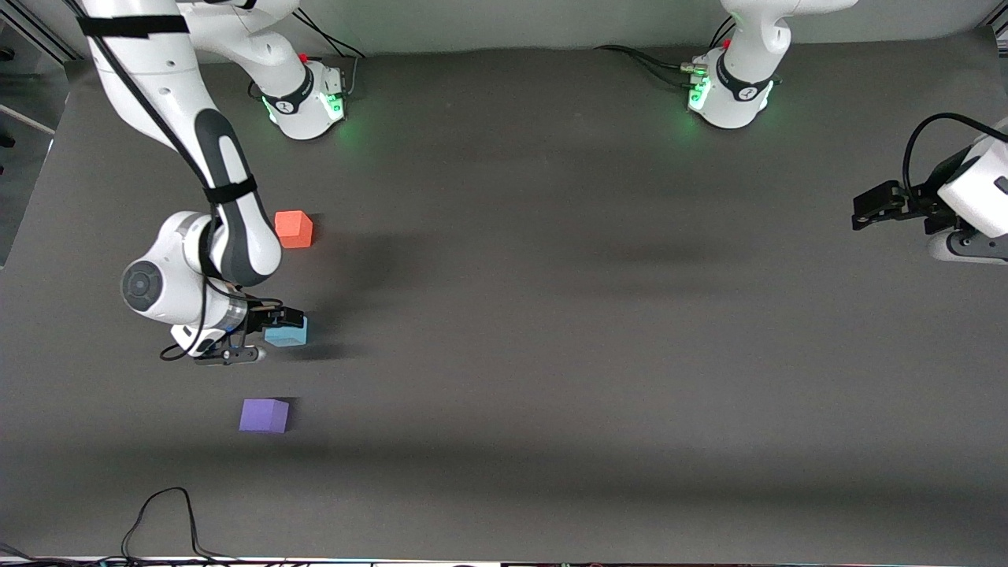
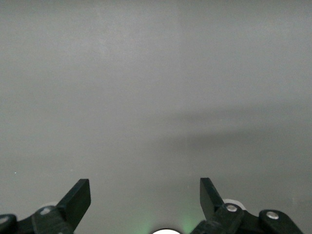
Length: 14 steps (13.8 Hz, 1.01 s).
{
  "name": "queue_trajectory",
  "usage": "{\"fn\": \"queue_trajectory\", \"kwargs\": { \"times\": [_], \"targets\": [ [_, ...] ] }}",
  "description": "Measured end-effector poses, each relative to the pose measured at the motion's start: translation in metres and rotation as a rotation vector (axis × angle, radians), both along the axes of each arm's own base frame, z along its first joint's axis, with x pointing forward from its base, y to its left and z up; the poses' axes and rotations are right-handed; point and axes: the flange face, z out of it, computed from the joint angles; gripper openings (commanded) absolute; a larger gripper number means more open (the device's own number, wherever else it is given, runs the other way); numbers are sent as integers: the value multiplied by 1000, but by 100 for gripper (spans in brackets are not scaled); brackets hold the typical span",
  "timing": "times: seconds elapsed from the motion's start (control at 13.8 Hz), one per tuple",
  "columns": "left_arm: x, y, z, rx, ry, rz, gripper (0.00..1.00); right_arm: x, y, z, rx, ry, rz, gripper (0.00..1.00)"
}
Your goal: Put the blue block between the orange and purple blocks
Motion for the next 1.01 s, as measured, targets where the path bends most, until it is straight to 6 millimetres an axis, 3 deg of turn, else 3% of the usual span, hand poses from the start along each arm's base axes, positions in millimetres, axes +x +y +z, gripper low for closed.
{"fn": "queue_trajectory", "kwargs": {
  "times": [0.22,0.58,0.8,1.01],
  "targets": [
    [0,0,-1,0,1,1,100,7,-17,81,71,-46,-3,100],
    [1,1,-1,0,1,2,100,-14,-36,227,95,-165,38,100],
    [1,1,-1,0,1,3,100,-36,-23,301,33,-169,41,100],
    [1,1,-1,0,1,3,100,-63,-3,359,-24,-186,58,100]
  ]
}}
